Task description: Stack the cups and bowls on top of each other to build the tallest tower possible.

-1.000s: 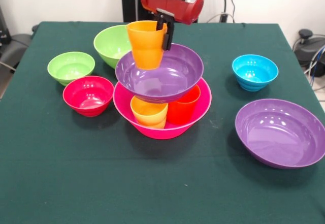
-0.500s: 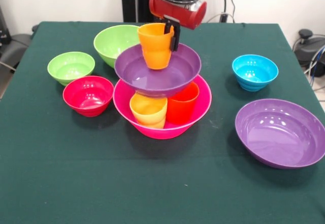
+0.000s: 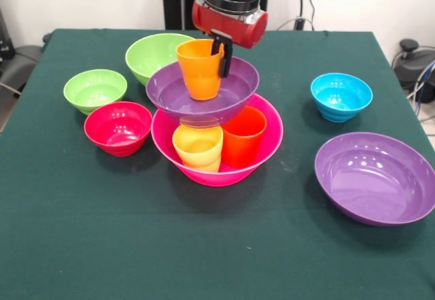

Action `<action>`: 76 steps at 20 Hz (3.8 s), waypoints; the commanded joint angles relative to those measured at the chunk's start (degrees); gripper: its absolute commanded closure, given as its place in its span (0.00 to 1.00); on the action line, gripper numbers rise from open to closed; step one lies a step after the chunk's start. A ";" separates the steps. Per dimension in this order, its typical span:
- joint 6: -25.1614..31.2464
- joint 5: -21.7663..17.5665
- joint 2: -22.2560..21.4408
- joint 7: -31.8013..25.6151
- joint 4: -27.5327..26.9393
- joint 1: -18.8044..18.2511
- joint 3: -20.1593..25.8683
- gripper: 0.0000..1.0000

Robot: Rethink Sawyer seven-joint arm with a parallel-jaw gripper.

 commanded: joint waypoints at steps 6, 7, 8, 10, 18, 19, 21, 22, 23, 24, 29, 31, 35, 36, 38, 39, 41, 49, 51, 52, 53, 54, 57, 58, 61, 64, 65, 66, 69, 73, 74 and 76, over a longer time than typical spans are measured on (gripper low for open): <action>-1.89 1.35 1.96 5.59 -1.02 1.34 0.92 1.00; -1.69 1.46 1.90 5.38 -1.09 1.23 1.08 1.00; -1.63 1.49 1.77 5.36 -0.99 1.29 1.13 1.00; -1.13 1.69 1.34 5.42 -0.91 1.58 1.20 1.00; 2.13 2.89 1.41 5.53 -3.89 3.00 1.15 1.00; 2.73 2.97 1.52 5.42 -4.70 3.21 1.01 1.00; 3.93 3.19 1.80 5.21 -6.31 3.54 0.78 1.00; 4.39 3.28 1.98 5.12 -7.06 3.67 0.69 1.00; 4.88 3.53 2.12 5.03 -7.64 3.67 0.76 1.00; 5.22 3.63 2.20 5.01 -8.10 3.82 0.69 1.00; 7.44 4.52 2.86 4.77 -10.80 4.51 0.32 1.00; 7.73 4.74 3.59 4.94 -12.24 4.90 -0.10 1.00; 7.13 5.01 4.67 5.08 -14.00 5.39 -0.58 1.00; 7.07 5.12 4.89 5.12 -14.37 5.53 -0.70 1.00; 7.17 5.43 5.18 5.02 -14.93 5.67 -0.82 1.00; 7.29 5.64 5.36 4.93 -15.28 5.71 -0.87 1.00; 7.47 6.07 5.71 4.84 -15.90 5.86 -1.06 1.00; 6.81 7.08 5.99 4.55 -16.02 6.29 -1.47 1.00; 6.69 7.27 5.94 4.44 -15.93 6.30 -1.42 1.00; 6.64 7.35 5.89 4.47 -15.76 6.39 -1.42 1.00; 6.64 7.42 5.84 4.44 -15.66 6.42 -1.40 1.00; 6.53 7.47 5.80 4.64 -15.48 6.64 -1.51 1.00; 6.31 7.80 5.65 5.03 -14.92 7.04 -1.68 1.00; 6.45 8.03 5.65 5.26 -14.83 7.29 -1.77 1.00; 6.65 9.44 5.59 7.34 -13.79 8.55 -2.36 1.00; 7.52 10.59 5.23 8.52 -13.10 9.77 -3.29 1.00; 7.53 11.02 5.06 8.61 -12.65 9.96 -3.33 1.00; 7.53 11.46 4.88 8.69 -12.21 10.16 -3.36 1.00; 7.74 12.92 4.79 8.49 -11.51 10.40 -3.22 1.00; 7.75 14.21 5.14 8.15 -11.64 10.94 -3.78 1.00; 7.61 14.37 5.22 7.90 -11.66 10.96 -3.93 1.00; 7.11 14.63 5.23 7.36 -11.37 11.00 -4.20 1.00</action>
